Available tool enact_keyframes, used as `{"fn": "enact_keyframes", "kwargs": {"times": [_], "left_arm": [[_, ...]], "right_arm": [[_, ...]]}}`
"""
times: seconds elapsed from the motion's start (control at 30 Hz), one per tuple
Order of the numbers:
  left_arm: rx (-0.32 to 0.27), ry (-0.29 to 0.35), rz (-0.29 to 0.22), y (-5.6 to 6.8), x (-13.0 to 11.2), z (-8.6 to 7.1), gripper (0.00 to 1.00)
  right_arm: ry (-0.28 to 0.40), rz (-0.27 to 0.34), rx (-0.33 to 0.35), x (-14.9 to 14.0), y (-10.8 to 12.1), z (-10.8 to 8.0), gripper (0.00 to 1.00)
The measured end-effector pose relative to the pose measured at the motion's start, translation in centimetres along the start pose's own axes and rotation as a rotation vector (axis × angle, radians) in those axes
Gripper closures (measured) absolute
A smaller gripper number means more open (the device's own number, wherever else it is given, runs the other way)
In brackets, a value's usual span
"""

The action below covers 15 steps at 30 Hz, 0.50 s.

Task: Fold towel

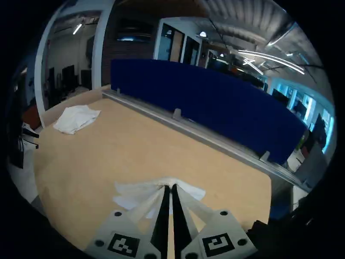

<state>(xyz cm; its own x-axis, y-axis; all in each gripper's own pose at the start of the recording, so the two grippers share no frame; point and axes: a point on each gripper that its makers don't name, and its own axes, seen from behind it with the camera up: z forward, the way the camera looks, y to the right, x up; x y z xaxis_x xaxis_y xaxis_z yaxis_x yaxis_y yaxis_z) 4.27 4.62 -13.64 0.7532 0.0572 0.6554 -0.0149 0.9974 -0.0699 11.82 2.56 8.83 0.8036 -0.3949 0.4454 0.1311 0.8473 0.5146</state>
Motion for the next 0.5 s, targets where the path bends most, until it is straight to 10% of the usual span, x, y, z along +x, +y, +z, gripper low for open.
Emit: {"fn": "enact_keyframes", "kwargs": {"times": [0.5], "left_arm": [[0.017,-0.045,-0.004,1.4,-0.6,1.0,0.08]], "right_arm": [[-0.078,0.021,-0.047,-4.4,8.8,-0.3,0.96]]}}
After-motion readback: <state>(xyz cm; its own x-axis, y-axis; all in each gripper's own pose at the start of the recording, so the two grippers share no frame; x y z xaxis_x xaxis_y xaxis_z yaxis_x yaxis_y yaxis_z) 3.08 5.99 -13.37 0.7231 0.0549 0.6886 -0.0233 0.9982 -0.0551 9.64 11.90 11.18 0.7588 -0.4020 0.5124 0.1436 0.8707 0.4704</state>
